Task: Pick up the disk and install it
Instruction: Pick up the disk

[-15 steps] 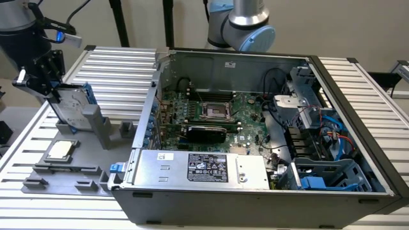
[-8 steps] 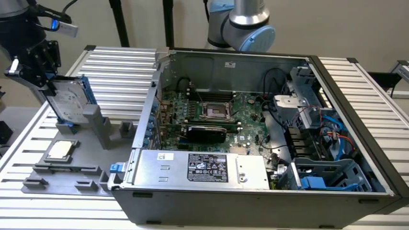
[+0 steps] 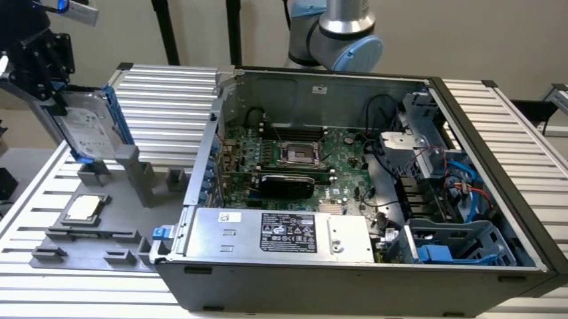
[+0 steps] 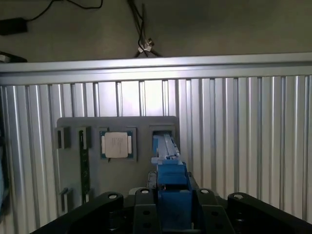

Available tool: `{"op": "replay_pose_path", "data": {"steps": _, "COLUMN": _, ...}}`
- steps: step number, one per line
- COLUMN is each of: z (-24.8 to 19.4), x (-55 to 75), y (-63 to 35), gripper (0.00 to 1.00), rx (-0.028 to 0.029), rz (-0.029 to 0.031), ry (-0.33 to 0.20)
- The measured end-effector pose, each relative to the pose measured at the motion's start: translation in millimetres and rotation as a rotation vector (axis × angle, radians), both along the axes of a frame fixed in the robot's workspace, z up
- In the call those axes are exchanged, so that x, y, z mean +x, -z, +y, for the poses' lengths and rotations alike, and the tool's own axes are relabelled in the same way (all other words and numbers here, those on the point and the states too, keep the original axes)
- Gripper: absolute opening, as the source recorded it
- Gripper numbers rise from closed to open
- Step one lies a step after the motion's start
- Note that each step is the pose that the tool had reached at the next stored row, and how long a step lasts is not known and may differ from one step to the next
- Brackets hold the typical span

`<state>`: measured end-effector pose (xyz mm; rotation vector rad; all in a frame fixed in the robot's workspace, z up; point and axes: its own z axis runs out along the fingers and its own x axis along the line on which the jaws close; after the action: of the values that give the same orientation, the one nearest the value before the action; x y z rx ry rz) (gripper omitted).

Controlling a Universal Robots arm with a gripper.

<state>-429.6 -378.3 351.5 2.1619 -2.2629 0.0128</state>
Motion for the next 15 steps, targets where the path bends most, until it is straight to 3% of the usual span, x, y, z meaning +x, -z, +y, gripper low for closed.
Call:
{"op": "replay_pose_path", "data": {"steps": 8, "z": 0.0, "x": 8.4, "y": -33.4, "gripper": 0.33, "rx": 0.0027, "rz": 0.0001, "ry": -0.001}}
{"op": "replay_pose_path", "data": {"steps": 11, "z": 0.0, "x": 17.1, "y": -42.1, "gripper": 0.33, "rx": 0.0092, "rz": -0.0001, "ry": -0.003}}
{"op": "replay_pose_path", "data": {"steps": 15, "z": -0.1, "x": 33.3, "y": -53.5, "gripper": 0.33, "rx": 0.0227, "rz": 0.0001, "ry": -0.006}}
